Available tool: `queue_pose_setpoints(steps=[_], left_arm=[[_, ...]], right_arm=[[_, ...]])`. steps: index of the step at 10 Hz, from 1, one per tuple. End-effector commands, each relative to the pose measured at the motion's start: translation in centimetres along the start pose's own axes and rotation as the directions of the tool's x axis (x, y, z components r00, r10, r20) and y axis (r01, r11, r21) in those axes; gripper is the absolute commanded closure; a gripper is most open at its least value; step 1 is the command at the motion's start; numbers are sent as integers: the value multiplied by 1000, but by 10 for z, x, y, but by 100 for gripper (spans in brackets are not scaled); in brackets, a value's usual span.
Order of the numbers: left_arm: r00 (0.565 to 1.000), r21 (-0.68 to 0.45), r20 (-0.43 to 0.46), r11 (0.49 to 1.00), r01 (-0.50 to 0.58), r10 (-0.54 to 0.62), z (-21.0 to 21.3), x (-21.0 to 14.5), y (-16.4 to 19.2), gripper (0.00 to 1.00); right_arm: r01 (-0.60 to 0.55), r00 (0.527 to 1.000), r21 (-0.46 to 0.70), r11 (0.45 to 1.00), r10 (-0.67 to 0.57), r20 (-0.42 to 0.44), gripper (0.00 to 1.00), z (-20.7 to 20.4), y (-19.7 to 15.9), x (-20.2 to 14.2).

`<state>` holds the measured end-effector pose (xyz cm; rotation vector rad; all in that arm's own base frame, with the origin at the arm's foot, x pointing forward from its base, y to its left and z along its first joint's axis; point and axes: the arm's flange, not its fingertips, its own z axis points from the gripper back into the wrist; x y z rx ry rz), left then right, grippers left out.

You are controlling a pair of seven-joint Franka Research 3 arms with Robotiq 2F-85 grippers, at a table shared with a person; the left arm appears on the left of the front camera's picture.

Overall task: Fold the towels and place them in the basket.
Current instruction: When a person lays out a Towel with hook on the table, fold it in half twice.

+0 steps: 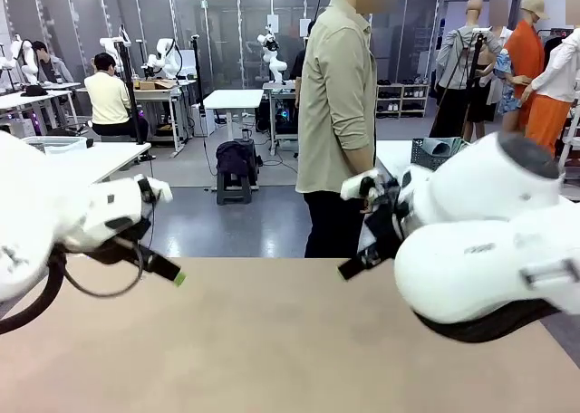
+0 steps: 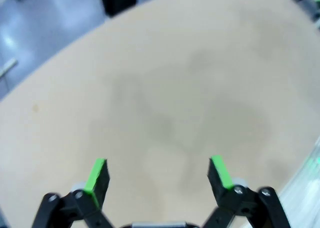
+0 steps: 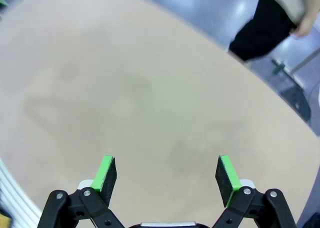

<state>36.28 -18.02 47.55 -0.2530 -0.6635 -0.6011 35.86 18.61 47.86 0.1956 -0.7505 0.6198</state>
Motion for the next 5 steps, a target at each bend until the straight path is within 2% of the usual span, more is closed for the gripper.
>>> queue_pose_setpoints(steps=[1,2,3,4,5], left_arm=[[997,-206,57,977,-47,60,62,12,0,0],[988,-323,89,942,-90,125,91,13,8,0],[979,-484,100,869,-109,178,116,9,21,0],[970,-546,114,829,-118,213,139,1,37,0],[954,-598,136,790,-136,267,152,-5,53,0]], right_arm=[[56,991,136,989,-72,110,0,86,3,-15],[102,968,240,965,-153,202,0,122,-6,-22],[139,939,390,910,-246,239,0,153,-17,-35],[161,918,541,826,-327,225,0,177,-31,-55],[204,882,636,744,-422,211,0,190,-47,-70]])
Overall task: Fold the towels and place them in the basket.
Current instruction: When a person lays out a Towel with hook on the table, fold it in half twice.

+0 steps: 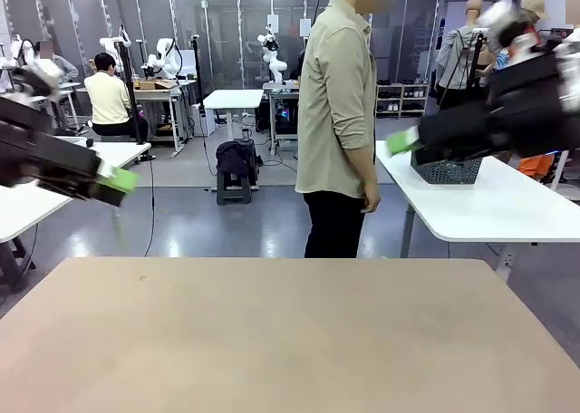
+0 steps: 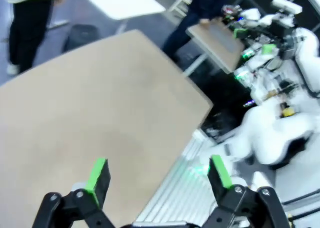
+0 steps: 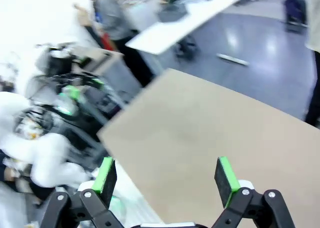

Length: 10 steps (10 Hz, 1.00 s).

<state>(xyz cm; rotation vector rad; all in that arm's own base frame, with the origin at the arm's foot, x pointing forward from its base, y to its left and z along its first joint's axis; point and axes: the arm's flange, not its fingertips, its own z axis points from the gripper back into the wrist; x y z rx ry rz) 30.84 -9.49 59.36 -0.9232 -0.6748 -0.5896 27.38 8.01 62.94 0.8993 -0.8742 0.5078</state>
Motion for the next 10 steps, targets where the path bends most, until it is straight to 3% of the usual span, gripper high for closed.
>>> queue_pose_setpoints(steps=[1,3,4,5,6,10], left_arm=[[995,-194,-6,976,-101,102,24,-8,21,0],[984,-467,-67,866,-178,166,30,-21,25,0],[985,-488,-74,855,-175,159,31,-24,29,0],[994,-447,-41,887,-113,106,23,-23,24,0],[989,-472,-4,872,-133,148,39,-23,17,0],[985,-486,-17,860,-158,172,34,-27,24,0]], right_arm=[[175,984,197,965,-176,-12,0,36,-31,-77],[247,968,397,884,-243,-61,0,29,-45,-87],[256,966,428,867,-243,-86,0,26,-50,-87],[213,974,358,909,-224,-10,0,53,-40,-15],[213,974,358,909,-224,-10,0,53,-40,-15],[237,969,376,896,-247,-20,0,53,-41,-15]])
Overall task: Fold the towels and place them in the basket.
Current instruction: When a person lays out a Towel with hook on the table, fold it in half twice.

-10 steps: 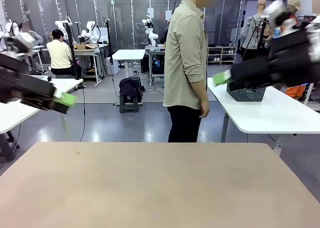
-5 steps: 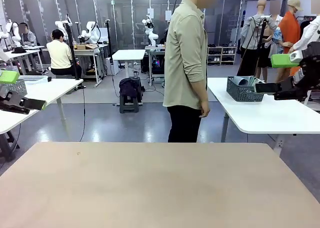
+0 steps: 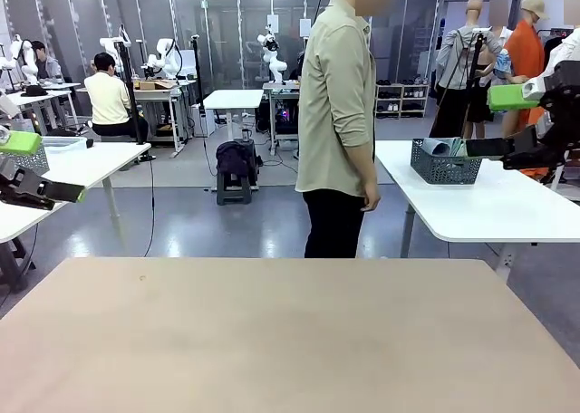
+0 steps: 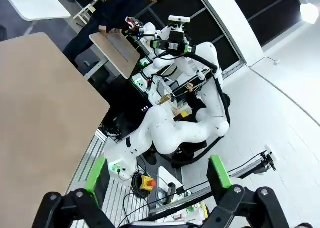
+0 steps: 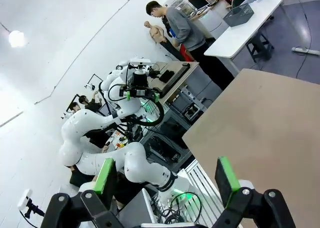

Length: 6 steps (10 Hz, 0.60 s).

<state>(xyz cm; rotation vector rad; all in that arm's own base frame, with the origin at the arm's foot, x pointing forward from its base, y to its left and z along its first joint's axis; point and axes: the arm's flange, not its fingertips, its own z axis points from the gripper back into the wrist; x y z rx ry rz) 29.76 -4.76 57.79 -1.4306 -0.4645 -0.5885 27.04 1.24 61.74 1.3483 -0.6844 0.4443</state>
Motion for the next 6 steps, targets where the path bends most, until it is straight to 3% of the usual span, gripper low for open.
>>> queue_pose_setpoints(steps=[1,3,6], left_arm=[[995,-37,99,999,-10,14,26,18,3,0],[973,-56,226,997,-45,56,85,38,-3,0],[926,-29,355,992,-125,127,148,48,23,0]], right_arm=[[102,993,-38,994,-100,65,0,22,-14,13],[178,968,-79,981,-161,191,0,79,-30,25],[296,924,-117,948,-253,287,0,141,-62,20]])
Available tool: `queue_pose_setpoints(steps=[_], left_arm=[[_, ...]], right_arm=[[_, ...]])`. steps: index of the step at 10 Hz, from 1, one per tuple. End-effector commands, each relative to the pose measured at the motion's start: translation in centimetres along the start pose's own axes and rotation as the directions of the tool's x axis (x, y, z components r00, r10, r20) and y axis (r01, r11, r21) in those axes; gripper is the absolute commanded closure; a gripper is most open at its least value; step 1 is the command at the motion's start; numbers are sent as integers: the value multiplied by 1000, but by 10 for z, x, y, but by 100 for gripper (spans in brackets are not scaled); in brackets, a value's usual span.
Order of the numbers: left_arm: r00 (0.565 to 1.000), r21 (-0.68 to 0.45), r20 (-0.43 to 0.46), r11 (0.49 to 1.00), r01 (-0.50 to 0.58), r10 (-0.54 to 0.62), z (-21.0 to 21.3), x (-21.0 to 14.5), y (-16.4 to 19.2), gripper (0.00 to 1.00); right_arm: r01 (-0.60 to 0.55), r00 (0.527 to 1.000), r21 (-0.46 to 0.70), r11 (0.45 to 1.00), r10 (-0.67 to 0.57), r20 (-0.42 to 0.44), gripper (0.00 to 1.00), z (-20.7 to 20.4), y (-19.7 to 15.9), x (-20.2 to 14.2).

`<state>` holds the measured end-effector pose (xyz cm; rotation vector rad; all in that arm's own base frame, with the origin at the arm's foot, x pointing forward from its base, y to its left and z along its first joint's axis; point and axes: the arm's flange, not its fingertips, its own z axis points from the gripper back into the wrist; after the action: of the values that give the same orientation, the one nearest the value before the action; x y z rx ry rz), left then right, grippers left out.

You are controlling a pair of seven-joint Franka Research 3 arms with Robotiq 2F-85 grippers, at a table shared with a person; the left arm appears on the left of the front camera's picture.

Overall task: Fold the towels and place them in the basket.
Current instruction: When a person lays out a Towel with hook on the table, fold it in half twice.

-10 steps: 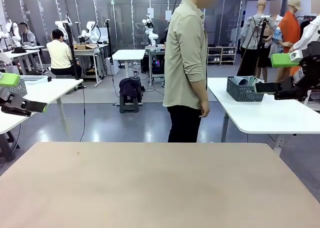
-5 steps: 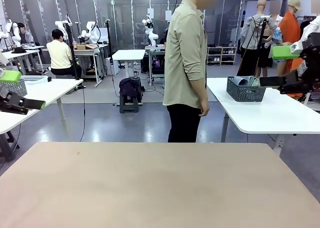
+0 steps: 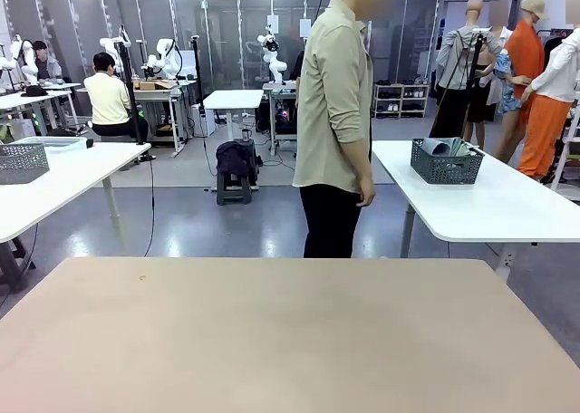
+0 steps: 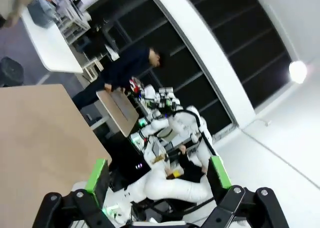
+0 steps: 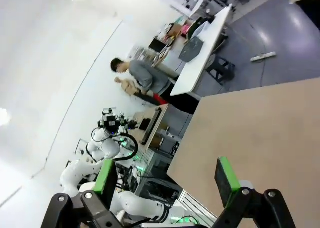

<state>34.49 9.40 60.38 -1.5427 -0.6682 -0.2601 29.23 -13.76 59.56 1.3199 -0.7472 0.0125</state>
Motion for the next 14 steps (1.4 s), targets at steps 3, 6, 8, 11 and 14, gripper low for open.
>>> queue_pose_setpoints(steps=[3,6,8,11,14], left_arm=[[991,140,61,982,-126,119,26,10,24,0],[986,180,55,969,-168,160,42,4,32,0],[987,157,16,974,-162,162,45,4,32,0],[979,148,-25,970,-195,201,47,2,36,0],[971,144,-49,963,-226,235,50,0,42,0]], right_arm=[[122,992,-83,989,-123,-8,0,24,-35,6],[136,989,-75,988,-139,-42,0,28,-38,5],[171,980,-58,984,-176,-97,0,27,-42,4],[230,956,-49,972,-235,-177,0,32,-43,4],[248,943,-65,967,-256,-214,0,31,-42,2]])
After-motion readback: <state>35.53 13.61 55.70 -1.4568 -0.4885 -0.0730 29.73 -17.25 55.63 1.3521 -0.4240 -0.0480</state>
